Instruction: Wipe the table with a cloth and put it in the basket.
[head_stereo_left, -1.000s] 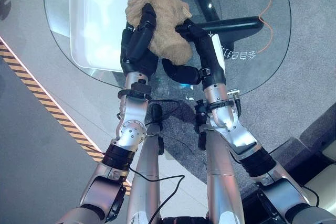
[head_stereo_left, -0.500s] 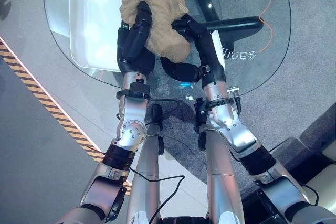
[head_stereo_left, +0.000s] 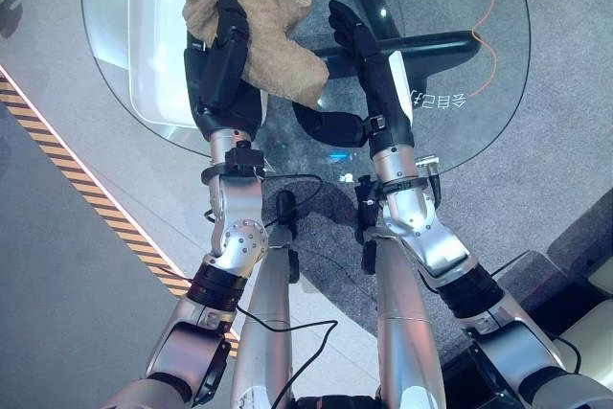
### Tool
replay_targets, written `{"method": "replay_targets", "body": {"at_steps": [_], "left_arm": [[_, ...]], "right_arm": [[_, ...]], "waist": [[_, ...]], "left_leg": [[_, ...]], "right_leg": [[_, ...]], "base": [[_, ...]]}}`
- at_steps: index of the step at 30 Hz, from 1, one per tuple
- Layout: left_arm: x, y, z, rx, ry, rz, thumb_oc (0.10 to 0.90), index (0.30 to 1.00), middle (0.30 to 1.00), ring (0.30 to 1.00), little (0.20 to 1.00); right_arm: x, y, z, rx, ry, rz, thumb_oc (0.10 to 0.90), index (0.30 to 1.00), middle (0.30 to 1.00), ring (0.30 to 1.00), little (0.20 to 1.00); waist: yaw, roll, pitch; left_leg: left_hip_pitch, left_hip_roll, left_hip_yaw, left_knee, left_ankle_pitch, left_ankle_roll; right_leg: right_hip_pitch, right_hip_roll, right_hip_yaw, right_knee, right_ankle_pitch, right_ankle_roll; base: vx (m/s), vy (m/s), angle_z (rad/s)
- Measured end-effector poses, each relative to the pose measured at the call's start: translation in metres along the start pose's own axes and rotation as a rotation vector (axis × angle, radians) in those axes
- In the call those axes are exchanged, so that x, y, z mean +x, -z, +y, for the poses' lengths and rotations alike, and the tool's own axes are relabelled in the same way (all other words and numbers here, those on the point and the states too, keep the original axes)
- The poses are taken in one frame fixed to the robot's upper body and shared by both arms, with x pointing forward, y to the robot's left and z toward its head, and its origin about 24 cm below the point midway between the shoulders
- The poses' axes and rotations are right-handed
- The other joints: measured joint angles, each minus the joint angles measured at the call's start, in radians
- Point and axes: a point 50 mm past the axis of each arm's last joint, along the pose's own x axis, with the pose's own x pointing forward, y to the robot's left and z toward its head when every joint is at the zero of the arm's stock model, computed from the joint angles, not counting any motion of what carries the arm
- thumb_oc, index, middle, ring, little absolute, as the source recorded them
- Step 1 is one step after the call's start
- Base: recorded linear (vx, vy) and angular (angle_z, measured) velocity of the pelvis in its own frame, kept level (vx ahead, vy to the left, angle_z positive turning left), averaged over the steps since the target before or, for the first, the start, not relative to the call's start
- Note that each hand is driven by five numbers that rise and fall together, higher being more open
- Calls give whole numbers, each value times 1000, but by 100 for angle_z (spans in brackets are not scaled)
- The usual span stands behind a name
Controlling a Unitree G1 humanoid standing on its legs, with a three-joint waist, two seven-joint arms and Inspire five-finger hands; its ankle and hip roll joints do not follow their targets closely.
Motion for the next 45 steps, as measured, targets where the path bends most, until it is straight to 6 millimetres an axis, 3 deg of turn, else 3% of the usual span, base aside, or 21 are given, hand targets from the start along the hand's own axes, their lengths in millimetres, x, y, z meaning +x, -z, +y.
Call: {"method": "replay_targets", "body": {"at_steps": [9,19,28,33,38,45], "left_arm": [[6,-26,17,83,-170,-172,100,300,300,300,200],[8,-26,30,221,-288,-215,100,300,300,300,200],[17,-36,45,412,-367,-265,100,300,300,300,200],[22,-45,62,506,-411,-272,100,300,300,300,200],[28,-52,74,574,-445,-276,100,300,300,300,200],[43,-72,72,654,-421,-320,100,300,300,300,200]], "right_arm": [[3,0,-14,-14,91,-3,800,900,900,900,900],[4,2,-28,-70,212,-16,800,900,900,900,900],[0,20,-72,-213,492,24,800,900,900,900,900],[-7,34,-110,-326,697,71,800,900,900,900,900],[-18,58,-126,-406,795,174,800,900,900,900,900],[-47,99,-145,-461,887,402,800,900,900,900,900]], "waist": [[0,0,0],[0,0,0],[-5,0,0],[-10,0,0],[-22,-1,0],[-25,-1,1]], "left_leg": [[4,0,0,-1,0,0],[5,0,2,-2,0,0],[5,3,6,-10,-1,1],[5,4,9,-15,0,-1],[4,5,11,-18,-1,-3],[2,10,12,-19,-3,-5]], "right_leg": [[0,0,1,6,0,0],[0,0,2,4,0,0],[-1,2,4,-12,0,0],[-1,2,5,-14,1,1],[-1,2,6,-18,2,2],[-3,9,8,-31,3,2]], "base": [[0,0,0],[0,0,0],[0,2,0],[0,0,0],[0,0,0],[-2,-1,-1]]}}
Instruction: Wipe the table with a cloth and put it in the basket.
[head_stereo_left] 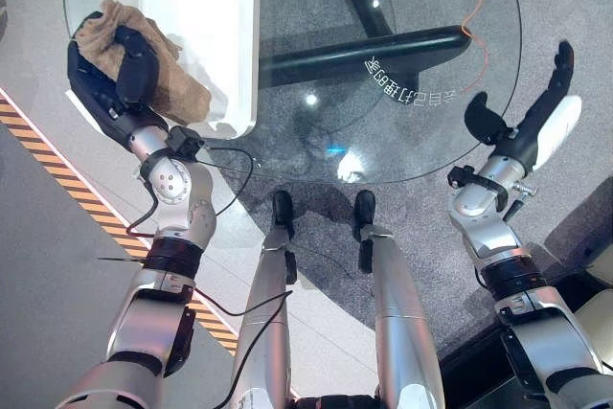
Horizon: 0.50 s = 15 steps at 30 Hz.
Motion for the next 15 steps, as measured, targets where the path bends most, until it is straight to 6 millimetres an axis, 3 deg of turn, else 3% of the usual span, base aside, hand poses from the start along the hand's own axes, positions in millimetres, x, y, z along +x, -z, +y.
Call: {"method": "replay_targets", "body": {"at_steps": [8,15], "left_arm": [[25,-10,-13,95,17,-42,100,300,300,300,200],[38,-9,-29,295,91,-42,100,300,300,300,200]], "right_arm": [[3,36,-11,-139,25,97,800,900,900,900,900],[3,72,-26,-246,55,204,800,900,900,900,900]], "waist": [[-4,-1,1],[-7,-8,4]], "left_leg": [[-23,6,2,1,0,-1],[-25,6,2,4,0,-1]], "right_leg": [[-21,7,0,0,9,0],[-22,7,0,0,11,0]], "base": [[-2,0,-1],[0,0,0]]}}
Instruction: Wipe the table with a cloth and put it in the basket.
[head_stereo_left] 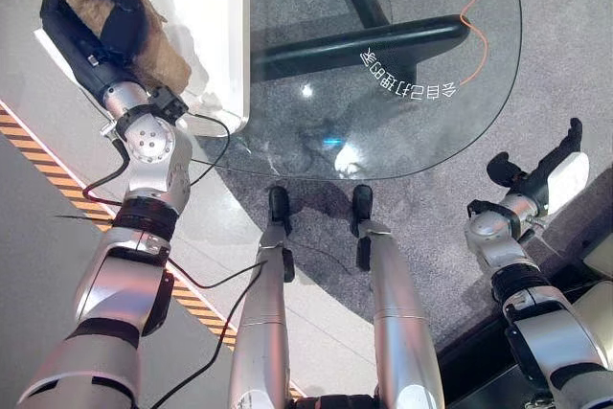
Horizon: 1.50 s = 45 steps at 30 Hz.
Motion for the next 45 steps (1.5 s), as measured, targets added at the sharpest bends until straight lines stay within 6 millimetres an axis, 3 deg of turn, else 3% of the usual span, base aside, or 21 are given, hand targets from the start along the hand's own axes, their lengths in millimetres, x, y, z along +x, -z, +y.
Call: {"method": "replay_targets", "body": {"at_steps": [5,12,26,45], "left_arm": [[10,-1,0,109,3,15,100,300,300,300,200],[13,10,2,304,25,61,100,300,300,300,200],[15,29,16,515,33,185,100,300,300,300,200],[16,29,7,588,139,192,100,300,300,300,200]], "right_arm": [[1,23,-5,-57,-7,77,800,900,900,900,900],[1,36,-8,-107,-41,113,800,900,900,900,900],[2,32,-6,-100,-46,108,800,900,900,900,900],[4,25,-3,-75,-65,84,800,900,900,900,900]], "waist": [[-15,-2,0],[-26,-2,1],[-32,-2,0],[-37,-2,0]], "left_leg": [[-2,3,0,-1,0,0],[-2,9,3,-3,0,0],[-2,10,3,-5,1,-1],[-2,11,7,-26,3,-3]], "right_leg": [[1,2,-2,-8,7,1],[2,2,-3,-17,12,0],[2,3,-3,-19,13,-1],[-2,4,-3,-33,14,-1]], "base": [[0,0,0],[-3,2,-2],[0,0,0],[0,0,0]]}}
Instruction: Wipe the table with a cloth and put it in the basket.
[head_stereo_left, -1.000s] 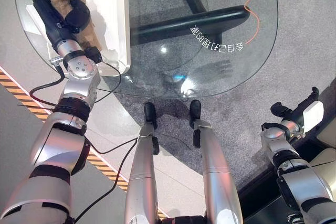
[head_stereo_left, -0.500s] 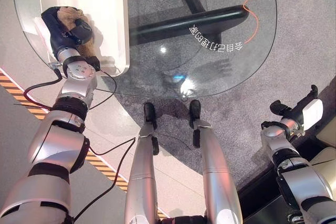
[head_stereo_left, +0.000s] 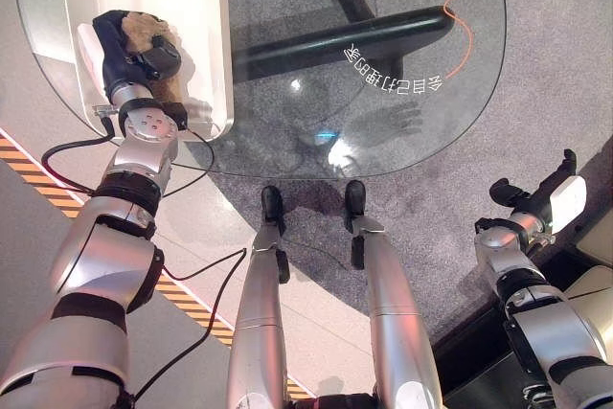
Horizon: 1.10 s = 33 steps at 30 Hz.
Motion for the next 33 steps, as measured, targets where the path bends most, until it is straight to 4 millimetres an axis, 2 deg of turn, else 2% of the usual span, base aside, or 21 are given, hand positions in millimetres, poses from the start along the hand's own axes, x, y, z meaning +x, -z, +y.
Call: {"method": "replay_targets", "body": {"at_steps": [2,3,10,22,33], "left_arm": [[0,-1,0,12,2,-10,100,300,300,300,200],[0,-1,-1,11,4,-13,800,900,900,900,900],[0,-4,-1,1,6,-31,800,900,900,900,900],[2,-23,-4,-25,9,-109,800,900,900,900,900],[2,-24,-5,-17,14,-116,800,900,900,900,900]], "right_arm": [[0,0,0,0,0,0,800,900,900,900,900],[0,0,0,0,0,0,800,900,900,900,900],[0,0,1,2,-2,-1,800,900,900,900,900],[0,-3,1,9,-1,-5,800,900,900,900,900],[-4,-4,5,18,-18,-4,800,900,900,900,900]], "waist": [[0,0,0],[0,0,0],[-3,0,0],[-4,0,0],[-5,0,0]], "left_leg": [[0,0,0,-1,0,0],[-1,0,0,-2,0,0],[-2,1,2,-9,1,-1],[-2,1,2,-11,2,-2],[1,1,2,-9,2,-2]], "right_leg": [[-1,0,0,0,0,0],[-2,0,0,0,0,0],[-7,-1,1,0,0,0],[-8,-1,1,-1,0,0],[-6,-1,1,2,0,0]], "base": [[0,0,0],[0,0,0],[0,0,0],[0,0,0],[-1,-4,0]]}}
